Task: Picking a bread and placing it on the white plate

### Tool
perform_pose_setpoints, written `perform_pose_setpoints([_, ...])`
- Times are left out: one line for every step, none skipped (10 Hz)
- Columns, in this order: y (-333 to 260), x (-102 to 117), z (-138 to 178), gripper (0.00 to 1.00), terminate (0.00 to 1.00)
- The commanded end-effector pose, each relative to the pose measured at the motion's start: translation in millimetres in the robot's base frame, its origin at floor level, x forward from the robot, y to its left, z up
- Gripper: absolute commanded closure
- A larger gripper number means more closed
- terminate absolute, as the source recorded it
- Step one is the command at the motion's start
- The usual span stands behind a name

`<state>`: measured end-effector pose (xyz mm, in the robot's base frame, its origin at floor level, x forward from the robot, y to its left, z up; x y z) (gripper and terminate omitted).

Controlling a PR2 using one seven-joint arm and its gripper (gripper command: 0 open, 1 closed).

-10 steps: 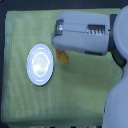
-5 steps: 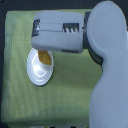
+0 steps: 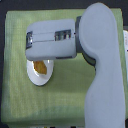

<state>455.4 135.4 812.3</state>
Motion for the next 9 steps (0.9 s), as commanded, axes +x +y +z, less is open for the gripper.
perform_pose_setpoints([3.9, -8.3, -3.0, 1.0, 0.0])
perform_pose_setpoints([1.5, -8.8, -3.2, 1.0, 0.0])
perform_pose_setpoints([1.4, -9.4, -7.0, 1.0, 0.0])
perform_pose_setpoints([1.9, -11.7, -8.2, 0.0, 0.0])
perform_pose_setpoints([1.2, -11.3, -8.6, 0.0, 0.0])
perform_pose_setpoints([-1.0, -10.1, -8.7, 0.0, 0.0])
perform_pose_setpoints([-2.9, -10.5, -8.0, 0.0, 0.0])
perform_pose_setpoints([-5.2, -11.6, -6.9, 0.0, 0.0])
perform_pose_setpoints([-5.6, -11.6, -6.6, 0.0, 0.0])
